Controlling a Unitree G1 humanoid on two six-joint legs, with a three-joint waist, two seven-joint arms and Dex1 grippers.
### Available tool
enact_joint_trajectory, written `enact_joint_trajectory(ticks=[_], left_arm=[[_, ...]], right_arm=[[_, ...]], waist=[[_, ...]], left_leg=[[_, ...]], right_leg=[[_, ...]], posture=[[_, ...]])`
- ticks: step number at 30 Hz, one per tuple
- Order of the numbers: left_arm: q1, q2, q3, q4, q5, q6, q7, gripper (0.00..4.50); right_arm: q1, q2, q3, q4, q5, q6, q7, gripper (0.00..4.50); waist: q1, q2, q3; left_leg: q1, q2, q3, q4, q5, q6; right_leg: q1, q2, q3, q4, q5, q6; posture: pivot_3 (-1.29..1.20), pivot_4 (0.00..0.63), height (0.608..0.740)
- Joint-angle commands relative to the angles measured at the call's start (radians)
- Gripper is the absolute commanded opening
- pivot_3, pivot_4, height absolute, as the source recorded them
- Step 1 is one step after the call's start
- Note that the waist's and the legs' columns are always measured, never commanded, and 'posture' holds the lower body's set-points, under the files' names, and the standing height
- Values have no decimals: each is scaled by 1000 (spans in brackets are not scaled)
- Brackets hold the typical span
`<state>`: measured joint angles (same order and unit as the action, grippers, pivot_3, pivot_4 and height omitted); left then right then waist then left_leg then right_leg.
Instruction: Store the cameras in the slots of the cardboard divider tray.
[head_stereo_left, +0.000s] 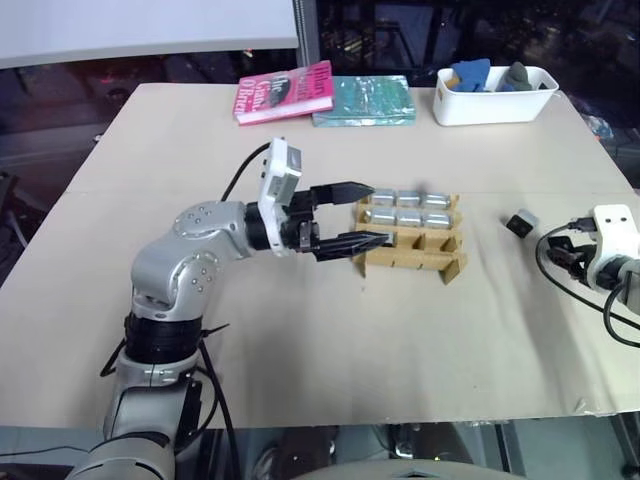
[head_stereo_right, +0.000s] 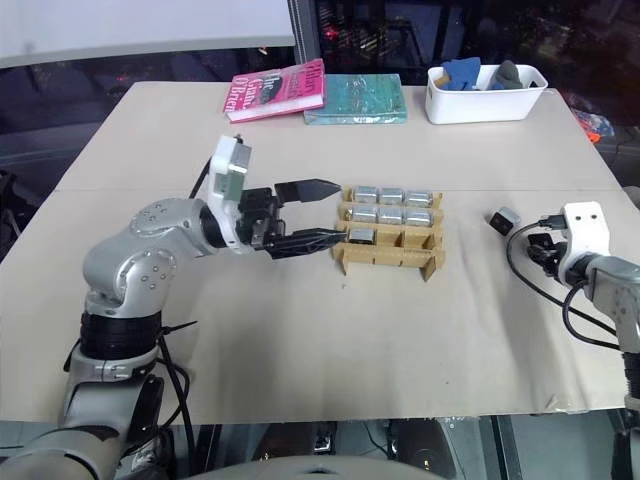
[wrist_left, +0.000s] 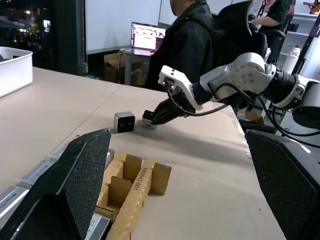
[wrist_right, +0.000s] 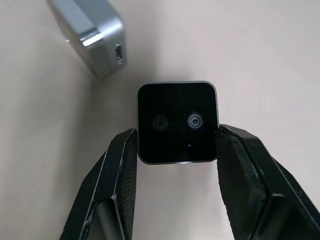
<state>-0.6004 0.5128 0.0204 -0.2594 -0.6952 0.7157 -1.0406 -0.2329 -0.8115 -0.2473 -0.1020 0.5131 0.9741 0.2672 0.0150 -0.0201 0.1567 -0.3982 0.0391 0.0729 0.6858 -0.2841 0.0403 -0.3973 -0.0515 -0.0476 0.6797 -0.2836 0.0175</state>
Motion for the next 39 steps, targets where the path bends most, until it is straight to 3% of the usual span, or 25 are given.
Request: enact_joint_trajectory(ticks=[1, 2, 5, 10, 15, 22, 25, 28, 32, 36, 39], left_arm=[[-40, -39, -5, 1, -2, 7, 80, 4500], [-46, -52, -8, 0, 0, 27, 115, 4500], [-124, -100, 12, 36, -130, 319, 261, 4500], [-255, -227, 101, 180, -273, 585, 436, 4500], [-310, -289, 119, 253, -276, 665, 532, 4500], [-317, -300, 133, 256, -280, 706, 564, 4500], [-313, -300, 132, 251, -274, 700, 565, 3681], [-310, -298, 130, 249, -273, 701, 559, 2187], [-309, -300, 131, 252, -275, 694, 561, 771], [-313, -288, 137, 252, -267, 662, 546, 748], [-328, -239, 132, 270, -225, 585, 503, 748]], right_arm=[[60, -28, -92, -251, 33, -35, 65, 1734], [88, -43, -99, -325, 34, -63, 98, 1734], [129, -63, -99, -600, 92, -121, 191, 1734], [62, -68, 100, -770, -28, -225, 177, 1734], [-36, -20, 211, -774, -80, -267, 168, 1734], [-62, 5, 234, -773, -119, -279, 178, 1734], [-61, 8, 237, -777, -135, -283, 187, 1698], [-61, 17, 240, -775, -143, -285, 190, 1698], [-65, 33, 240, -771, -154, -289, 196, 1698], [-57, 64, 225, -744, -148, -300, 201, 1698], [14, 76, 116, -671, -57, -326, 294, 3067]], waist=[[0, 1, 0], [-1, 1, 0], [-1, 1, 1], [-5, 0, 0], [-3, 0, 1], [-1, 0, 1], [-2, 0, 1], [-1, 0, 1], [-2, 0, 1], [-2, 0, 1], [-2, 0, 1]], left_leg=[[0, 0, 0, 0, 0, 0], [0, 0, 0, 0, 0, 0], [0, 0, -1, 0, 0, 0], [0, 0, -2, 1, 0, 0], [0, -1, -1, 1, 0, 0], [0, -1, -1, 1, 0, 0], [0, -1, -1, 1, 0, -1], [0, -1, -1, 1, 0, -1], [0, -1, -1, 1, 0, -1], [0, -1, -1, 1, 0, -1], [0, -1, -1, 1, 0, -1]], right_leg=[[0, 0, 0, 0, 0, 0], [0, -1, 0, 0, 0, 0], [0, -1, 0, 0, 0, 0], [0, 0, -1, 0, 0, 1], [0, 0, 0, 0, 0, 1], [0, -2, -1, -1, 0, 1], [0, -3, -1, 0, 0, 1], [0, -2, -1, 0, 0, 1], [0, -3, -1, 0, 0, 1], [0, -3, -1, 0, 0, 1], [0, -2, -1, 0, 0, 1]], posture=[[0, 150, 740], [0, 150, 740], [0, 150, 740], [0, 150, 740], [0, 150, 740], [0, 150, 740], [0, 150, 740], [0, 150, 740], [0, 150, 740], [0, 150, 740], [0, 150, 740]])
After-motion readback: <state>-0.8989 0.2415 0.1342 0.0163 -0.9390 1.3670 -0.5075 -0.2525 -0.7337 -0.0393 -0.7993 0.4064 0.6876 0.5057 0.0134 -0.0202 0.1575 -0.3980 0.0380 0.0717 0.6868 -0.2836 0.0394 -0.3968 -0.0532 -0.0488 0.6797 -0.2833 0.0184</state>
